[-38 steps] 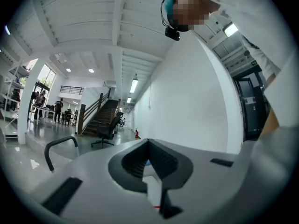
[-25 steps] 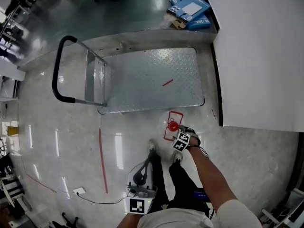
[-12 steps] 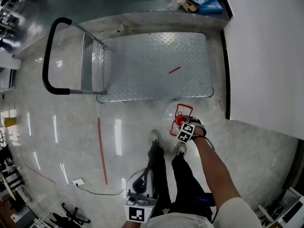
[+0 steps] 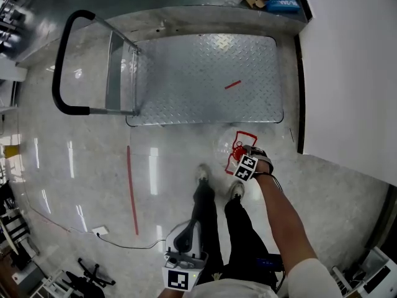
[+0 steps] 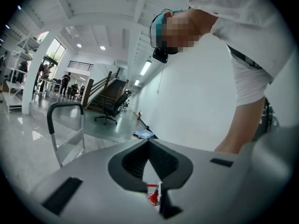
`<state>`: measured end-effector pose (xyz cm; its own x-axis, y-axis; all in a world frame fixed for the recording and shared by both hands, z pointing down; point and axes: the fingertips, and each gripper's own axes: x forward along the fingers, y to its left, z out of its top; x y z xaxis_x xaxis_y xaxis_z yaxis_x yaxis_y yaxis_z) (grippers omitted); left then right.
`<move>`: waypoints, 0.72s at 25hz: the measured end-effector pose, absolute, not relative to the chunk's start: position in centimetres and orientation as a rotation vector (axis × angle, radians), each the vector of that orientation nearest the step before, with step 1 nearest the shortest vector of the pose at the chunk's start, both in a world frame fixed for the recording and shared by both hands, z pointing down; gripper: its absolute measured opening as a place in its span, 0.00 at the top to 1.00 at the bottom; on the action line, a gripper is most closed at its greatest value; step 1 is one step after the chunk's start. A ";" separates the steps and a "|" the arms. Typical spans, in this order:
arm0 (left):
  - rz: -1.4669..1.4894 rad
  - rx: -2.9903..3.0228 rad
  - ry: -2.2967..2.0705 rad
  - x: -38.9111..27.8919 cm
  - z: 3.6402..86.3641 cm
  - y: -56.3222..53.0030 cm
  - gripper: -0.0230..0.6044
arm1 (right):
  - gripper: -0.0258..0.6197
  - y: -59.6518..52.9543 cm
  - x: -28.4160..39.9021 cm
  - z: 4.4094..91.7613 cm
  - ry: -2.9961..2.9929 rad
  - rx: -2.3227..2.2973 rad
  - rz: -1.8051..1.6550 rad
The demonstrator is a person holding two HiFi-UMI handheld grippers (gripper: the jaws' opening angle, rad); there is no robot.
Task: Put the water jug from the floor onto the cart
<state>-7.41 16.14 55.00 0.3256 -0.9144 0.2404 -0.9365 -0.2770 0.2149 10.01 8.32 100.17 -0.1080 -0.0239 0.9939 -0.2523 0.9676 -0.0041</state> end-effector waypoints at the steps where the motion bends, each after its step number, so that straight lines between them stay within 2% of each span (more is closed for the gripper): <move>1: 0.103 2.282 -1.653 -7.5 55.1 16.2 0.96 | 0.51 8.3 10.0 100.4 -1.669 0.206 0.197; 18: 0.110 2.283 -1.641 -8.4 56.3 15.8 0.96 | 0.49 9.2 10.7 100.2 -1.589 0.184 0.236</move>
<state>-8.39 15.77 56.32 0.3350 -0.9086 0.2493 -0.9337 -0.2848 0.2168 10.73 9.23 100.22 -0.0327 0.0290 0.9990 -0.2631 0.9641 -0.0366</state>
